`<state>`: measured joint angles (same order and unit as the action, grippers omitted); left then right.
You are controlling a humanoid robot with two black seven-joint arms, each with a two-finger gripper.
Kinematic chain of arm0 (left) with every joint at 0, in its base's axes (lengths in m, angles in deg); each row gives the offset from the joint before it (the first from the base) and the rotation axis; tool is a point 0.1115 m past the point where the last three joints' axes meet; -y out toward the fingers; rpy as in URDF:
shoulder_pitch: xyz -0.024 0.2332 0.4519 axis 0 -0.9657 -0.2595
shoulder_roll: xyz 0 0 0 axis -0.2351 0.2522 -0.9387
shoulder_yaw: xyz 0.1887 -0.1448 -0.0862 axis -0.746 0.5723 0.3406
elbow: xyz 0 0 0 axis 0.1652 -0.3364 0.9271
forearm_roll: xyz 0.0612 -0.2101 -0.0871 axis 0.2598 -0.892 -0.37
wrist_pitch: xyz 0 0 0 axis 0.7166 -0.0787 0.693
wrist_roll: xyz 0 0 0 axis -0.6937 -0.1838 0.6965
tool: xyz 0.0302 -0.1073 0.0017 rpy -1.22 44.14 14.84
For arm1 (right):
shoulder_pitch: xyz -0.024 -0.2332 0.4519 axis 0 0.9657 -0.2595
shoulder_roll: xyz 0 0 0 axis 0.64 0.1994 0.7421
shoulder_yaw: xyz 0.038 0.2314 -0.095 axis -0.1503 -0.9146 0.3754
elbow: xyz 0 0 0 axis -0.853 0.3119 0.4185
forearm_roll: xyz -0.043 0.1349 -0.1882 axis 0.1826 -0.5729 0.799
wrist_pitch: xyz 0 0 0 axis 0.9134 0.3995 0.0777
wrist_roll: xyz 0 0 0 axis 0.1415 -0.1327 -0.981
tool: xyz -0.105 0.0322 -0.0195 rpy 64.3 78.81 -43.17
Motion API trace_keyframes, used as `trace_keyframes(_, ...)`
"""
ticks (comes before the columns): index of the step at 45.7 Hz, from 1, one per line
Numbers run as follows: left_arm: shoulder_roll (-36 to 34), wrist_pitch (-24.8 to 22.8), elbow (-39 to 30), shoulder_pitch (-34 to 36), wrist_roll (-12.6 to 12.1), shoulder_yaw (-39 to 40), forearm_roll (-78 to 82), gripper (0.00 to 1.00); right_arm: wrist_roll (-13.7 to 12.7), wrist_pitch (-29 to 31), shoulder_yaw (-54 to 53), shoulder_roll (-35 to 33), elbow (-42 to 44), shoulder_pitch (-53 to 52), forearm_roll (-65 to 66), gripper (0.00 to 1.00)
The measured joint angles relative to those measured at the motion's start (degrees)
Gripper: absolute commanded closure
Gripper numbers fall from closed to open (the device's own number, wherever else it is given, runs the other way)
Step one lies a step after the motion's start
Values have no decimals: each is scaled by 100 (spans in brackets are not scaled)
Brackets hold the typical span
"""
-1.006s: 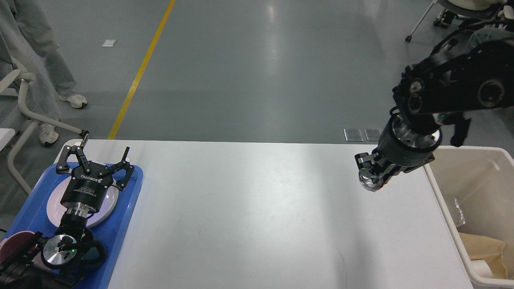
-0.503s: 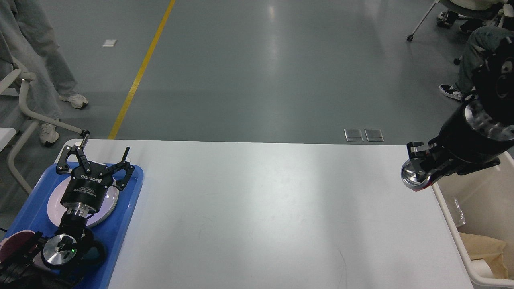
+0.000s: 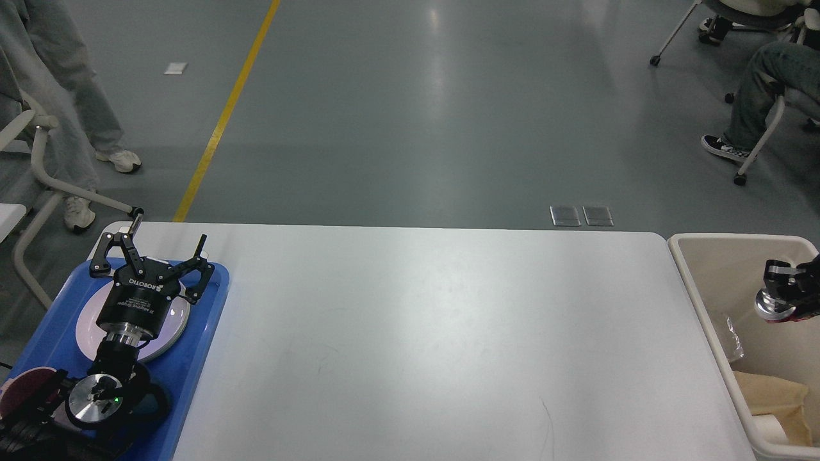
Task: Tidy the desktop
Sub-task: 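Lower the can into the white bin and release it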
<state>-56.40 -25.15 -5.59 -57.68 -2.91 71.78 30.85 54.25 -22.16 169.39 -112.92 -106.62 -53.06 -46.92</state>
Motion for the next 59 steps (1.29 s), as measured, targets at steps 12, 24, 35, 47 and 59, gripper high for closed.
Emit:
trace_keyframes(12,0,0,0,0,0,0,0,4,-84,-343,-1223,-150,2248,2673,-10,100)
trace_keyframes(24,0,0,0,0,0,0,0,4,-510,-1079,-2258,617,4653,5339,-82,100)
trace_keyframes(35,0,0,0,0,0,0,0,4,-1003,-1548,-2862,1148,6108,6785,-79,100)
trace_keyframes(47,0,0,0,0,0,0,0,4,-1150,-1791,-2935,1210,6134,6880,-52,35)
trace_keyframes(59,0,0,0,0,0,0,0,4,-1094,-1873,-2999,1200,6058,6839,-31,0)
